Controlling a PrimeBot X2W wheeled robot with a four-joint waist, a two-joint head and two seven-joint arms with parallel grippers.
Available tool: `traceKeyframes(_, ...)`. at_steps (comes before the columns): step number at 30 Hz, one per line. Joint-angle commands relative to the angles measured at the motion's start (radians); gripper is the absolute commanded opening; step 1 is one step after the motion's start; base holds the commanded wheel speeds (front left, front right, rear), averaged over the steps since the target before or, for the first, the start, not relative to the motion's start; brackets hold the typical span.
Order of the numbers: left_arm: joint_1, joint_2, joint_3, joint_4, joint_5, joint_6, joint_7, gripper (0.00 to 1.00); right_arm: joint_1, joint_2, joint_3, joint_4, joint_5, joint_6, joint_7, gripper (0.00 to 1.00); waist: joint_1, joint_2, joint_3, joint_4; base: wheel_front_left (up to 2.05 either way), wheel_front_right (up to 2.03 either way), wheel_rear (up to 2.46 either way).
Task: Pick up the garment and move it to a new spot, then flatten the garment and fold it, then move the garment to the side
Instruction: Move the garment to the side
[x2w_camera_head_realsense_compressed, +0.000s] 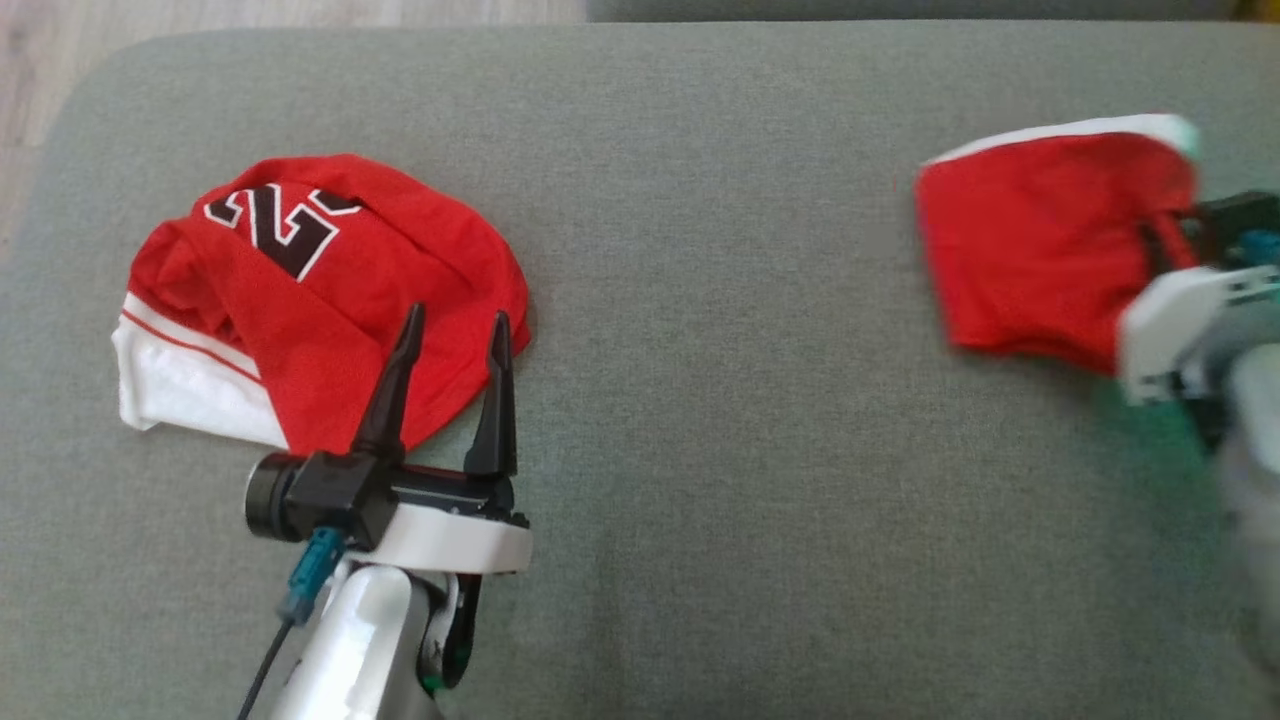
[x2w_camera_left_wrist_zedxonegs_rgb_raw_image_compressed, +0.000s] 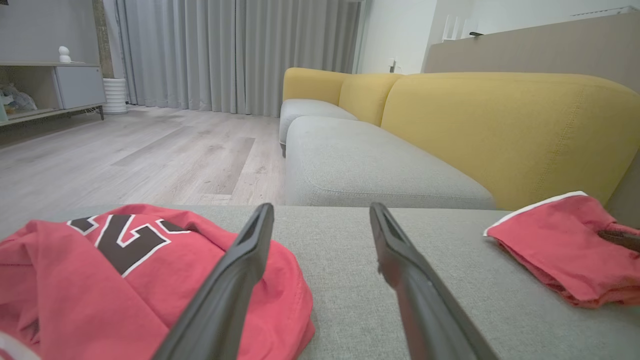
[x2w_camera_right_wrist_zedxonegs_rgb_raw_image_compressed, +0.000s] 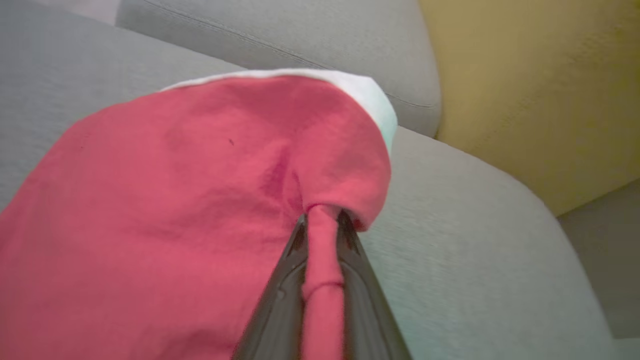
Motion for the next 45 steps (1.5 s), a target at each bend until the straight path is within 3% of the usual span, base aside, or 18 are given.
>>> traceKeyframes(1,-0.017,0.007,0.042,-0.038,0.010,-0.003,-0.005,1.00,-0.025,-0.045,0.037,-0.034,0.014,-0.001,0.004,0.00,0.0001,0.0000,0.011,-0.003,0.00,0.00,0.00)
traceKeyframes(6,-0.028,0.007,0.051,-0.045,0.018,-0.012,-0.005,1.00,-0.001,-0.189,0.109,-0.038,0.043,-0.001,0.017,0.00,0.0001,0.0000,0.044,0.002,0.00,0.00,0.00)
traceKeyframes(10,-0.040,0.007,0.057,-0.046,0.024,-0.018,-0.005,1.00,0.020,-0.273,0.107,-0.034,0.076,-0.001,0.019,0.00,0.0001,0.0000,0.069,0.011,0.00,0.00,0.00)
traceKeyframes(15,-0.050,0.007,0.068,-0.048,0.031,-0.025,-0.005,1.00,0.029,-0.327,0.083,-0.037,0.069,-0.001,0.033,0.00,0.0001,0.0000,0.092,0.016,0.00,0.00,0.00)
traceKeyframes(20,-0.060,0.007,0.070,-0.048,0.033,-0.026,-0.005,1.00,0.030,-0.332,0.033,-0.049,0.054,-0.001,0.042,0.00,0.0001,0.0000,0.102,0.014,0.00,0.00,0.00)
traceKeyframes(21,-0.061,0.007,0.069,-0.047,0.034,-0.025,-0.005,1.00,0.032,-0.333,0.027,-0.055,0.046,-0.001,0.040,0.33,0.0001,0.0000,0.101,0.012,0.00,0.00,0.00)
traceKeyframes(22,-0.063,0.007,0.069,-0.046,0.034,-0.025,-0.005,1.00,0.031,-0.331,0.013,-0.061,0.044,-0.001,0.039,1.00,0.0001,0.0000,0.100,0.010,0.00,0.00,0.00)
traceKeyframes(29,-0.060,0.007,0.075,-0.043,0.037,-0.025,-0.005,1.00,0.003,-0.270,-0.063,-0.130,0.038,-0.001,0.034,1.00,0.0001,0.0000,0.062,-0.019,0.00,0.00,0.00)
traceKeyframes(35,-0.044,0.007,0.091,-0.046,0.031,-0.019,-0.005,1.00,0.017,-0.174,-0.085,-0.255,0.051,-0.001,0.017,1.00,0.0001,0.0000,-0.019,-0.046,0.00,0.00,0.00)
traceKeyframes(45,0.031,0.007,0.145,-0.057,0.043,-0.013,-0.005,1.00,0.160,0.112,-0.095,-0.610,0.178,-0.001,-0.033,1.00,0.0001,0.0000,-0.147,-0.060,0.00,0.00,0.00)
